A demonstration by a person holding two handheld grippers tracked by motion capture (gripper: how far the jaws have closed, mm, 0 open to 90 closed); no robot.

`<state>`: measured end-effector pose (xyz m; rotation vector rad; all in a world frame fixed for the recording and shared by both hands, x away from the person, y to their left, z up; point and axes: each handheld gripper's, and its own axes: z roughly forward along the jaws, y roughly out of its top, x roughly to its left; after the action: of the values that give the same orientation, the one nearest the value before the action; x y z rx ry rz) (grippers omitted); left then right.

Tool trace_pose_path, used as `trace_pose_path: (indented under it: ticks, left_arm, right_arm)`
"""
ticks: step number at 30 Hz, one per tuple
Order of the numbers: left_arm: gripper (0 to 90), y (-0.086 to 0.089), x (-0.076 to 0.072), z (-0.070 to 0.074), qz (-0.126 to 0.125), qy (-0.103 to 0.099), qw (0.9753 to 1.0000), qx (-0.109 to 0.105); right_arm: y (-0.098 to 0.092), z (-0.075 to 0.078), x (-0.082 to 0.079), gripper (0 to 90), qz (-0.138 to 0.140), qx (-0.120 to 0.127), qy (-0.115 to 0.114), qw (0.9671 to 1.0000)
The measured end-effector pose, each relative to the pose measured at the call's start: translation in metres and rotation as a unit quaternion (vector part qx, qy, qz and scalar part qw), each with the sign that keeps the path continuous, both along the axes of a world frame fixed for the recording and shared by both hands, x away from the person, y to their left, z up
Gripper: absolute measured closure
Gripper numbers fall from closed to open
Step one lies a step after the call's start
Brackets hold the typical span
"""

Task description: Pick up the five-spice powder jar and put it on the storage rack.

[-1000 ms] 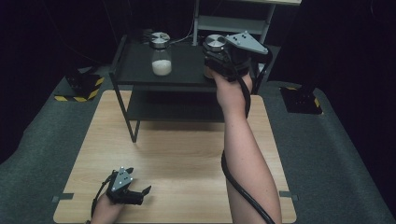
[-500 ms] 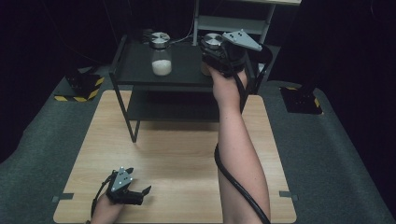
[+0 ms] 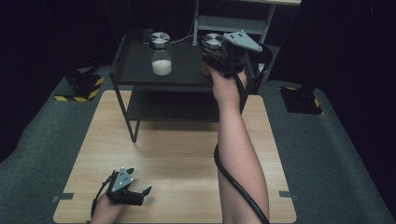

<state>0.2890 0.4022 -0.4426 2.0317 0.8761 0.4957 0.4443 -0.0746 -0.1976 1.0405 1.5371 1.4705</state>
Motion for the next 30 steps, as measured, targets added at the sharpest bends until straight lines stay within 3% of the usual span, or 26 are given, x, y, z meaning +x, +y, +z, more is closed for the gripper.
trace_pose_path:
  ticks: [10,25,30]
  left_arm:
    - [0.9,0.001,0.001,0.000,-0.002,0.003,1.0000,-0.002]
    - [0.8,0.000,0.001,0.001,-0.001,0.004,1.0000,0.000]
    - [0.9,0.000,0.000,0.000,-0.002,0.002,1.0000,0.001]
  right_arm:
    - [-0.001,0.003,-0.001,28.8,0.003,-0.003,0.002,1.0000]
    - [-0.001,0.003,-0.012,0.4,0.014,0.008,0.008,0.9998]
    - [-0.005,0.000,-0.017,0.1,0.026,0.005,0.008,0.9996]
